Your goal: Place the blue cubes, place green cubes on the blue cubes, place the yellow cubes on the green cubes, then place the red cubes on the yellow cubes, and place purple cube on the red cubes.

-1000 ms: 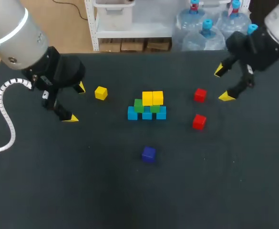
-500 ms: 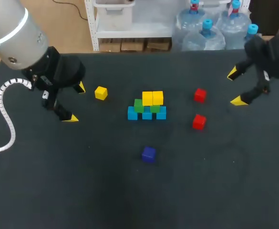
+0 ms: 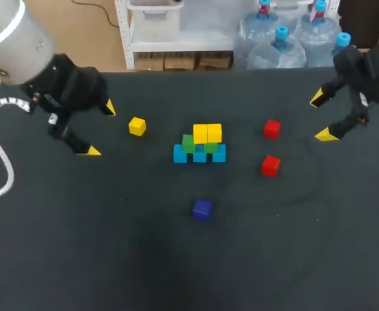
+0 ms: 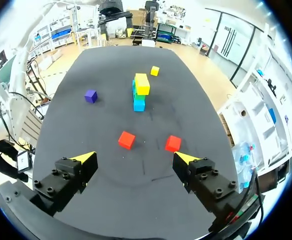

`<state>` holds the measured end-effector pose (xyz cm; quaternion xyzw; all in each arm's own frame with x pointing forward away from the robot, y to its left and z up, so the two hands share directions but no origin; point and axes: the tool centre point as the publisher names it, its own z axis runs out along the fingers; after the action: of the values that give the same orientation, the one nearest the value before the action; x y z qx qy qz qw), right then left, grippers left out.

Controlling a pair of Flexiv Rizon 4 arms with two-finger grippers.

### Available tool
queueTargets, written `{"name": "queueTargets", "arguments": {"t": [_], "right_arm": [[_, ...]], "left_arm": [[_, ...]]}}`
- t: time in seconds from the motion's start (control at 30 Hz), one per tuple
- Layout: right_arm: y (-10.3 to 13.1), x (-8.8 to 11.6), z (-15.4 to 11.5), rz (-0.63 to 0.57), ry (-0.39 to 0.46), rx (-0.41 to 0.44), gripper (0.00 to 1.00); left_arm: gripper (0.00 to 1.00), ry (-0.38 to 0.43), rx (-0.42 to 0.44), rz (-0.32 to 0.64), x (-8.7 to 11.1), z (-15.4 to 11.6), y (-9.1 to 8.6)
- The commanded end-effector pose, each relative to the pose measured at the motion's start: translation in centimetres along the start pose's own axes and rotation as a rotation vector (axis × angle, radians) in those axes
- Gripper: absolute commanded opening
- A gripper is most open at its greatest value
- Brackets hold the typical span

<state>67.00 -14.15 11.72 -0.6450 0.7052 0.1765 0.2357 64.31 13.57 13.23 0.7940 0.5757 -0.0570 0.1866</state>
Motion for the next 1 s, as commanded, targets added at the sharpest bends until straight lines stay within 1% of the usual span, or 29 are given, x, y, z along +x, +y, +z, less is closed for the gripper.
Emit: {"name": "queueTargets", "arguments": {"t": [0.03,0.07,0.13,0.17,0.27,0.33,0.37,0.43,0.47,0.53,0.67,0.9,1.0], "right_arm": [[-0.1,0.0,0.1,-0.001,-0.002,-0.002,1.0],[-0.1,0.0,0.1,-0.001,-0.002,-0.002,1.0],[-0.1,0.0,0.1,-0.001,-0.002,-0.002,1.0],[-0.1,0.0,0.1,-0.001,-0.002,-0.002,1.0],[-0.1,0.0,0.1,-0.001,-0.002,-0.002,1.0],[-0.1,0.0,0.1,-0.001,-0.002,-0.002,1.0],[-0.1,0.0,0.1,-0.001,-0.002,-0.002,1.0],[-0.1,0.0,0.1,-0.001,-0.002,-0.002,1.0],[-0.1,0.0,0.1,-0.001,-0.002,-0.002,1.0],[-0.1,0.0,0.1,-0.001,-0.002,-0.002,1.0],[-0.1,0.0,0.1,-0.001,-0.002,-0.002,1.0],[-0.1,0.0,0.1,-0.001,-0.002,-0.002,1.0],[-0.1,0.0,0.1,-0.001,-0.002,-0.002,1.0]], "left_arm": [[1.0,-0.048,0.045,0.139,0.6,-0.4,0.9],[1.0,-0.047,0.051,0.168,0.5,-0.3,1.1],[1.0,-0.062,0.078,0.191,0.6,0.0,1.7],[1.0,-0.047,0.096,0.205,0.6,0.4,1.9],[1.0,-0.05,0.11,0.221,0.8,1.4,2.8],[1.0,-0.092,0.121,0.2,0.9,2.0,3.5],[1.0,-0.094,0.124,0.196,0.9,2.4,3.8],[1.0,-0.125,0.132,0.178,0.9,3.2,4.5],[1.0,-0.107,0.131,0.169,1.0,3.7,4.9],[1.0,-0.115,0.132,0.153,1.1,4.7,5.6],[1.0,-0.1,0.137,0.103,1.4,6.6,7.1],[1.0,-0.073,0.17,0.084,1.4,10.0,9.6],[1.0,-0.062,0.177,0.059,1.8,11.2,10.9]]}}
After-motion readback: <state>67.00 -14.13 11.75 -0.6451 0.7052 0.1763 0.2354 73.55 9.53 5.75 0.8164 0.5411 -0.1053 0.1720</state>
